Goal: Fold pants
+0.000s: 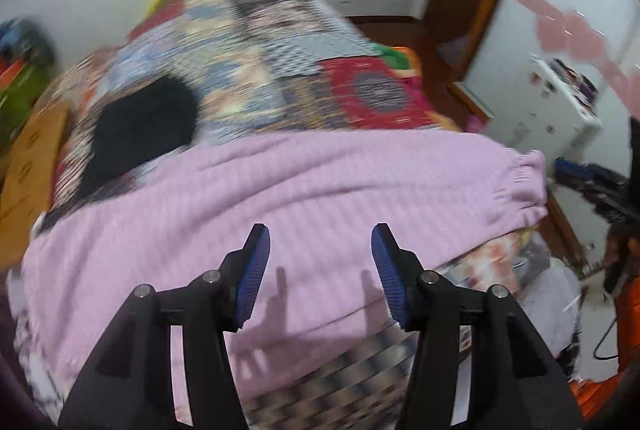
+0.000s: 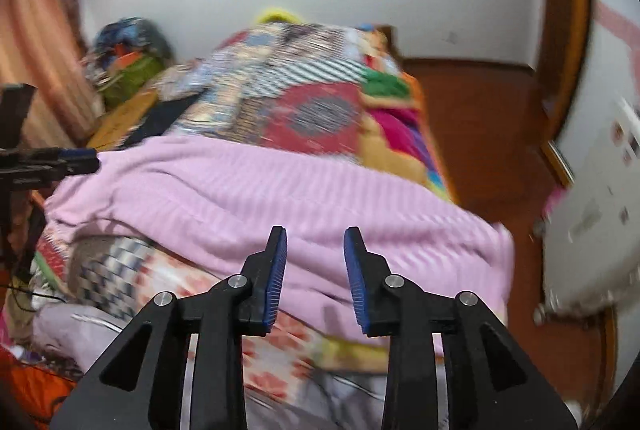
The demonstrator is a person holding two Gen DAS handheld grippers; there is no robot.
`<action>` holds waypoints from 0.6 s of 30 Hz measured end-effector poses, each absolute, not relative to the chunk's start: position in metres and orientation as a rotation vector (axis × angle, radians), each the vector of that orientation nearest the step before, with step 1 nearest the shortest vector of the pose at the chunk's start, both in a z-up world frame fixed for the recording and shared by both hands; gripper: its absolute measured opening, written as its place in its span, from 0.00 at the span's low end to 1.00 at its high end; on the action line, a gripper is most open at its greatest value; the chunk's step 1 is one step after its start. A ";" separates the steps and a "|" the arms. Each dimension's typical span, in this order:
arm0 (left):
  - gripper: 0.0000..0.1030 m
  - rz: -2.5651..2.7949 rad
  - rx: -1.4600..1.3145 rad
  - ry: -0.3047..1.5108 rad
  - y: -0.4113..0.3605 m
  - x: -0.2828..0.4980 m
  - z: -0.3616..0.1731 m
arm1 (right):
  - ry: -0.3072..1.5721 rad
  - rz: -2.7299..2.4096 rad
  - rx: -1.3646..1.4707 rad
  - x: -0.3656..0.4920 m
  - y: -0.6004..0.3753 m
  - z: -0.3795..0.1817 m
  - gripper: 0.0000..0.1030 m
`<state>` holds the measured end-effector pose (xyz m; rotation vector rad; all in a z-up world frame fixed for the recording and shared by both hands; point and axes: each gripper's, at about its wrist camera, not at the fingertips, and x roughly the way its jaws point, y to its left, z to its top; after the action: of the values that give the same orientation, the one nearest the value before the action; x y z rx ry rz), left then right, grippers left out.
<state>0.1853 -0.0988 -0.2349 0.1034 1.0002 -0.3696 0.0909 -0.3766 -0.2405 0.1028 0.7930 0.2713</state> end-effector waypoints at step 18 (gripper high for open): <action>0.70 -0.255 0.132 1.094 0.001 0.138 -0.321 | 0.945 0.484 -0.187 0.128 -0.228 -0.286 0.49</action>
<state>0.1382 0.0006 -0.3214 0.1319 1.0943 -0.2553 0.1279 -0.2284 -0.2857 -0.1866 0.9445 0.4841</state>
